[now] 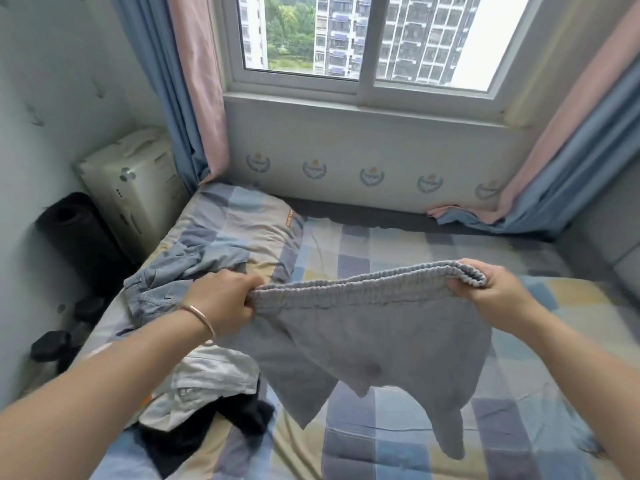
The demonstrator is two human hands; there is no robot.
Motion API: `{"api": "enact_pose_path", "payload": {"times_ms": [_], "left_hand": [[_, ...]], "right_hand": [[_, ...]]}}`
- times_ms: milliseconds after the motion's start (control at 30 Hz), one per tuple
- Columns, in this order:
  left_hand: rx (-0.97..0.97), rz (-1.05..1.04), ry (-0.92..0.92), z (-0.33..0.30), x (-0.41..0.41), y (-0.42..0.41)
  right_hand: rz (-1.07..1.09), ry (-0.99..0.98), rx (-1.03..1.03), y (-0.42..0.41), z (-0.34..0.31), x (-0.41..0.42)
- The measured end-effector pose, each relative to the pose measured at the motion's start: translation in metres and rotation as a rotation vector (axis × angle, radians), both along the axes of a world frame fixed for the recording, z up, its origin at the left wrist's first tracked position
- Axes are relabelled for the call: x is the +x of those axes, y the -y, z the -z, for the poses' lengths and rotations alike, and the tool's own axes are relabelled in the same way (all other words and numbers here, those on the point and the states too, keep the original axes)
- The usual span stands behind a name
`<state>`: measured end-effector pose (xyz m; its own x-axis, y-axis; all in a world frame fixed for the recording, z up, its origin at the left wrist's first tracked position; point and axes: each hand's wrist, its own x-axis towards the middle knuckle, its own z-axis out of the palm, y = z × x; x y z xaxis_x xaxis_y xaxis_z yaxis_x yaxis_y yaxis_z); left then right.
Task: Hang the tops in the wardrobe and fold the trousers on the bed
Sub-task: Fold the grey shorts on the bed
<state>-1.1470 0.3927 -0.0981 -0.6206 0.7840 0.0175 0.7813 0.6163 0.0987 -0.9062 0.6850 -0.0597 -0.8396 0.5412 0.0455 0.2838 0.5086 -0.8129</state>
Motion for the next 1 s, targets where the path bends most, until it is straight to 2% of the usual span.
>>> {"api": "enact_pose_path", "payload": {"times_ms": [100, 233, 367, 467, 567, 633, 733, 800, 900, 1000], "left_hand": [[-0.083, 0.029, 0.001, 0.005, 0.026, -0.014], [-0.028, 0.029, 0.121, 0.023, 0.052, -0.025], [-0.165, 0.168, 0.189, 0.035, 0.076, -0.021], [-0.259, 0.254, 0.252, 0.031, 0.083, -0.012], [-0.457, 0.372, 0.308, 0.01, 0.086, -0.006], [-0.614, 0.436, 0.377, -0.01, 0.086, -0.009], [-0.663, 0.43, 0.548, -0.017, 0.082, -0.024], [-0.669, 0.405, 0.566, 0.001, 0.078, -0.041], [-0.703, 0.349, 0.489, 0.047, 0.077, -0.068], [-0.678, 0.269, 0.387, 0.081, 0.074, -0.096]], "right_hand": [[0.006, 0.099, 0.066, -0.009, 0.004, 0.035], [0.113, 0.172, 0.099, -0.007, 0.017, 0.082], [0.139, 0.288, 0.057, 0.012, 0.037, 0.127], [0.113, 0.443, -0.097, 0.016, 0.044, 0.157], [-0.002, 0.624, -0.325, 0.017, 0.034, 0.18], [-0.077, 0.665, -0.455, 0.015, 0.021, 0.192], [-0.089, 0.671, -0.581, -0.003, 0.017, 0.2], [-0.025, 0.696, -0.58, -0.016, 0.035, 0.196], [0.048, 0.739, -0.52, -0.028, 0.081, 0.179], [0.06, 0.746, -0.269, -0.044, 0.123, 0.156]]}}
